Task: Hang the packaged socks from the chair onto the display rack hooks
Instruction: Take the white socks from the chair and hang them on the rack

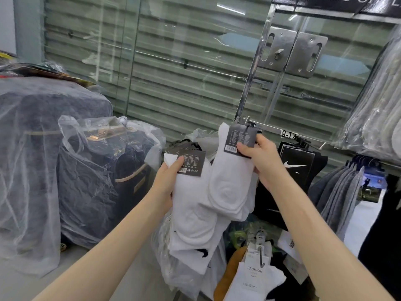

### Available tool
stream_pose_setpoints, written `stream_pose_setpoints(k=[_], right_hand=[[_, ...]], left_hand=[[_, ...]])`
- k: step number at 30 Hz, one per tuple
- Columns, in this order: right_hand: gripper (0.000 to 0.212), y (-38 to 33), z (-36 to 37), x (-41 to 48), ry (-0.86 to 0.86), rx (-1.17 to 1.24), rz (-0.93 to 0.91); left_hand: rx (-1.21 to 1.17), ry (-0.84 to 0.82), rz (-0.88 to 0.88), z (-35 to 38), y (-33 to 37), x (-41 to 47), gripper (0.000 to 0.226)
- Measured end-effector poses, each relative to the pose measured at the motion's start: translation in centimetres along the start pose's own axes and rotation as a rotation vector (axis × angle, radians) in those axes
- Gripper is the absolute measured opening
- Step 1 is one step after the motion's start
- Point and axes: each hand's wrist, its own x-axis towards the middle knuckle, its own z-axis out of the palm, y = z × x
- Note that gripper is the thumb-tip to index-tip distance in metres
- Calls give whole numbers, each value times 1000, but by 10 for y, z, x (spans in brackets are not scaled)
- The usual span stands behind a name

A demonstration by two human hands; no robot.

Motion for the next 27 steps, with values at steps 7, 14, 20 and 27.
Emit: stream_pose_setpoints(k=[7, 14, 20, 27], right_hand=[[24, 17, -10, -6, 115, -82, -83], [21, 25, -13, -2, 202, -277, -147], [16, 34, -6, 8, 339, -439, -167], [18, 30, -9, 7, 311, -479, -142]], left_hand=[[0, -27, -9, 0, -3, -3, 12], [21, 68, 37, -13, 7, -1, 14], [5, 45, 1, -20, 23, -1, 16], [30, -43, 16, -8, 21, -3, 13]])
